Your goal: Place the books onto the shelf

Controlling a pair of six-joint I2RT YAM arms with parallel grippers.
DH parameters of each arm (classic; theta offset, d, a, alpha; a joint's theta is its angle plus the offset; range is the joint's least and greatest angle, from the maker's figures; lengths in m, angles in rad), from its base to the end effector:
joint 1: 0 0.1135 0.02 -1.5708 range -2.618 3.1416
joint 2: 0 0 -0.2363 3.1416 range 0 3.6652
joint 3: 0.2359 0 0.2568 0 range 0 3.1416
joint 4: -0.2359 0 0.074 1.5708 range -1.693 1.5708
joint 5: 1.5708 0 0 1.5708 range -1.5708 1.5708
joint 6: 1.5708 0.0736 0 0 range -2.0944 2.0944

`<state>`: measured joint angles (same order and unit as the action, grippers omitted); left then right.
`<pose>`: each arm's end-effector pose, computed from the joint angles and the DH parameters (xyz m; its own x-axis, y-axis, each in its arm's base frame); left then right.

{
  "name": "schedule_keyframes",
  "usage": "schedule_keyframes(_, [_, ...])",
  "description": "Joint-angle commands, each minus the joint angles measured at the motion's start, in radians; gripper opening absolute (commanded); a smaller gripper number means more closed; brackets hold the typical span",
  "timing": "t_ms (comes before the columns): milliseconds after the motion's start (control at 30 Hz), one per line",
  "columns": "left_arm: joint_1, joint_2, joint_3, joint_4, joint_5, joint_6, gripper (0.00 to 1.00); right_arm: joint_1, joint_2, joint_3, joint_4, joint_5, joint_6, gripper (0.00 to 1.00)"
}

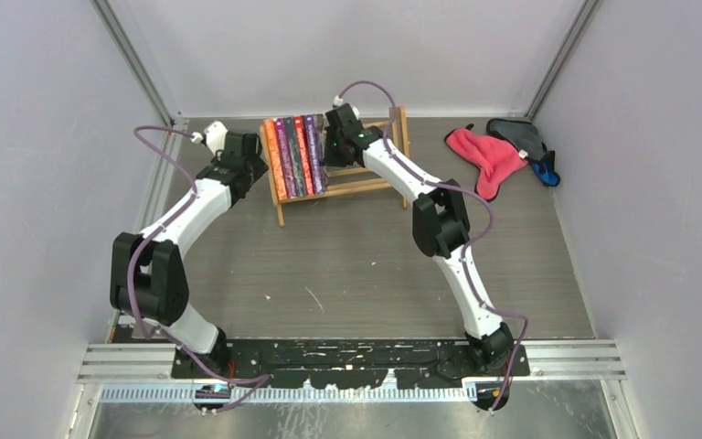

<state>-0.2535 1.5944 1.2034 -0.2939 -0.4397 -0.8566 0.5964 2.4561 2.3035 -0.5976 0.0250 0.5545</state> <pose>0.3836 -0.0670 0.2211 -0.3315 -0.6204 -0.7108 -0.5231 0.7478 -0.4088 0.4700 0.3168 0.1838 -0.7672 0.1153 -0.6309 -0.1675 0.9135 0.3707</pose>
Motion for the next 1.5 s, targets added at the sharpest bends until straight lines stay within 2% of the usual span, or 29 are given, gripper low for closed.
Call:
schedule_keyframes(0, [-0.018, -0.066, 0.045, -0.027, -0.037, 0.005, 0.47, 0.016, -0.124, -0.034, 0.064, -0.029, -0.032, 0.20])
schedule_keyframes(400, [-0.018, -0.153, 0.034, -0.121, -0.138, -0.012, 0.48, -0.005, -0.231, -0.115, 0.075, 0.019, -0.078, 0.24])
schedule_keyframes(833, [-0.018, -0.263, -0.040, -0.149, -0.194, -0.035, 0.48, -0.007, -0.308, -0.213, 0.092, 0.055, -0.093, 0.25])
schedule_keyframes(1467, [-0.019, -0.288, -0.047, -0.158, -0.221, -0.062, 0.48, 0.072, -0.214, 0.015, -0.018, 0.044, -0.108, 0.25])
